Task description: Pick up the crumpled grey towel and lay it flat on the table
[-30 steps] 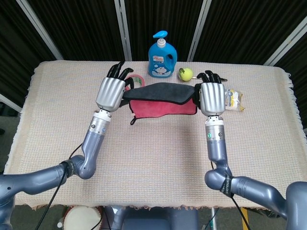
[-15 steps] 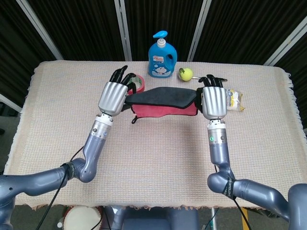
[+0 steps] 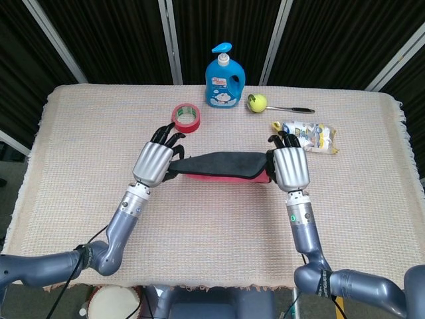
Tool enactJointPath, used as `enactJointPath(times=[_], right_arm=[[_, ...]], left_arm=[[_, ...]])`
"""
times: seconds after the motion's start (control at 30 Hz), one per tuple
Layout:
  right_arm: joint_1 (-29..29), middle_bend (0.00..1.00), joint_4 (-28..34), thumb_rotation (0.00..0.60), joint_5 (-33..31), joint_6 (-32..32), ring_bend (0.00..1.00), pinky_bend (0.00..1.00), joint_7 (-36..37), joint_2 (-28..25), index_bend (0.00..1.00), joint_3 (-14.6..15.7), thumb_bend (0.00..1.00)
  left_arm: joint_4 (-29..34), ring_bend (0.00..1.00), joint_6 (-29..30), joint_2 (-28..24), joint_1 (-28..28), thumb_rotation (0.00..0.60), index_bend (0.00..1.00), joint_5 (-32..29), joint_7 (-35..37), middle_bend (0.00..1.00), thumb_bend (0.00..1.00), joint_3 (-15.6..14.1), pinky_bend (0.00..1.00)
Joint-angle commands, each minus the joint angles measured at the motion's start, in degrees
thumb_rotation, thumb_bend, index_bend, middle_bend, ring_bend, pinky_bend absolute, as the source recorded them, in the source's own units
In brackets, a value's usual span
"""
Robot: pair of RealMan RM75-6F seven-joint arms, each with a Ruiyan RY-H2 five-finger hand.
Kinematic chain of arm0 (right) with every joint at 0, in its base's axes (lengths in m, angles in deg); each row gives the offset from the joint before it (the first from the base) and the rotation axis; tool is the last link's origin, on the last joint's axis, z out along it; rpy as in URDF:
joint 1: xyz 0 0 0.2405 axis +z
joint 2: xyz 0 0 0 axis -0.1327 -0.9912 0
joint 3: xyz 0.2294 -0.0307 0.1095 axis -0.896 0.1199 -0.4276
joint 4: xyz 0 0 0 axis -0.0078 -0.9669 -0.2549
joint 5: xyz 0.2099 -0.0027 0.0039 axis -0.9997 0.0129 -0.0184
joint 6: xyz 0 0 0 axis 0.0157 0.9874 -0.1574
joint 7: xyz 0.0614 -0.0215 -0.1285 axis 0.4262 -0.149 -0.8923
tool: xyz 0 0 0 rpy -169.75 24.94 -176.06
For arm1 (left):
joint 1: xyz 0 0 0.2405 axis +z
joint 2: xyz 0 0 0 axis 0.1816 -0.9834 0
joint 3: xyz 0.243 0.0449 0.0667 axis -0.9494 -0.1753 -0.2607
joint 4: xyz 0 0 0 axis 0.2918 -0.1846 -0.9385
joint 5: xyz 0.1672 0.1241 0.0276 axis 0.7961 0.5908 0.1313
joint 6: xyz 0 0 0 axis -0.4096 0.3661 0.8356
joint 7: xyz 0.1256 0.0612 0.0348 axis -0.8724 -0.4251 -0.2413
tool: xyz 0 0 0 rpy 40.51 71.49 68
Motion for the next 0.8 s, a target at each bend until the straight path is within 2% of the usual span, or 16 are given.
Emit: enactJointPath(times=[0.03,0.8], right_arm=[[-0.7,0.36,1.1,0.600,0.9,0.3,0.21,0.24,-1.0,-0.1,0.73,1.2,0.70],[-7.4,0.36,6.3,0.600,3.6,-0.5,0.21,0.24,-1.5,-1.9,0.73,9.0,0.70]], left_arm=[[0.9,0.04,0.3,0.2,1.1,0.600,0.61,0.7,0.9,0.22,0.54,-1.2,0.12],[6.7,0.04,0.8,-0.1,7.0,0.600,0.61,5.8,1.3,0.22,0.54,-8.9,0.12]])
